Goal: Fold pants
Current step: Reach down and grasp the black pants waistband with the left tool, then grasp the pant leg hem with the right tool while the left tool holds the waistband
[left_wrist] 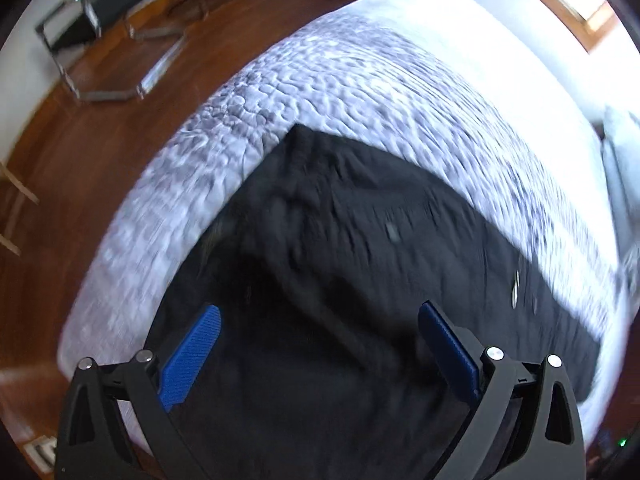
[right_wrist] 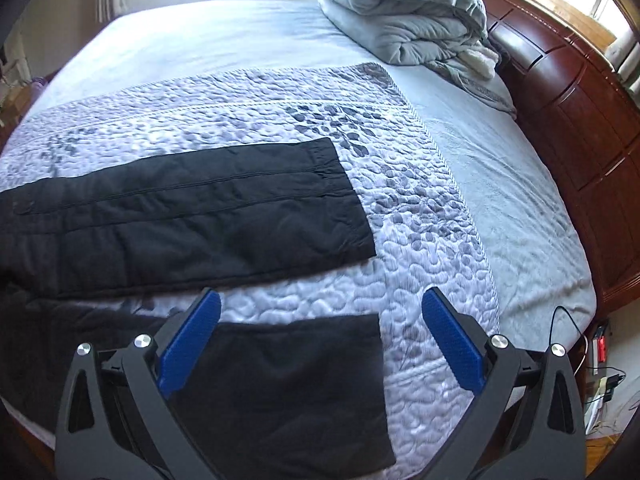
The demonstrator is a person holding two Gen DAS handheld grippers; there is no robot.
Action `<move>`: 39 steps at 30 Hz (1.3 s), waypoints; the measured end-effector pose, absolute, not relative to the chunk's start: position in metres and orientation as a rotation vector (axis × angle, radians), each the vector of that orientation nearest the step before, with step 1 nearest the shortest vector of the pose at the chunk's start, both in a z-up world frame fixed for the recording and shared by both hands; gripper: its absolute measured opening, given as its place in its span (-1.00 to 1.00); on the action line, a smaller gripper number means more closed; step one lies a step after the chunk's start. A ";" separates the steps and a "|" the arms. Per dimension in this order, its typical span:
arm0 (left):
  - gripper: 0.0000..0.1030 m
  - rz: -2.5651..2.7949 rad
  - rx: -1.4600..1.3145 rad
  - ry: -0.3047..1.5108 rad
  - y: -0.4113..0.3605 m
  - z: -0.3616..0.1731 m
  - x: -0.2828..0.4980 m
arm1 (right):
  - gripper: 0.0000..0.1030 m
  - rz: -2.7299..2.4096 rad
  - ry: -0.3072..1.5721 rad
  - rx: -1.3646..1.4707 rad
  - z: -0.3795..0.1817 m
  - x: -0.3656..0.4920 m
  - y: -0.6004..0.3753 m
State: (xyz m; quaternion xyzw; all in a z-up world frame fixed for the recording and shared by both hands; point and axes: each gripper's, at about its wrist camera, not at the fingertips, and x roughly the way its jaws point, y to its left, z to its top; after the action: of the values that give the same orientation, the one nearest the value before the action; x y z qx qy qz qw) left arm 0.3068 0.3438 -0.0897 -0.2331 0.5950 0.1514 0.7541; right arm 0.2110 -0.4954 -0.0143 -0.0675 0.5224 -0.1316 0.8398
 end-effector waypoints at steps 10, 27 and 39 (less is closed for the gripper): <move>0.93 0.471 -0.455 1.481 0.386 -0.161 0.389 | 0.95 -0.240 1.163 -0.171 -0.059 0.258 -0.489; -0.62 0.266 -0.462 1.500 0.318 -0.148 0.391 | 0.95 -0.226 1.203 -0.127 -0.076 0.289 -0.503; -0.75 0.262 -0.462 1.456 0.280 -0.112 0.365 | 0.95 -0.199 1.254 0.001 -0.079 0.364 -0.591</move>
State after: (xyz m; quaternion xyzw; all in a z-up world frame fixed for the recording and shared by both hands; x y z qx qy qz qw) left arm 0.3649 0.2797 -0.1115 -0.2085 0.6572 0.1185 0.7145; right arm 0.3641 -0.5910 -0.0792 0.0007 0.5858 -0.0930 0.8051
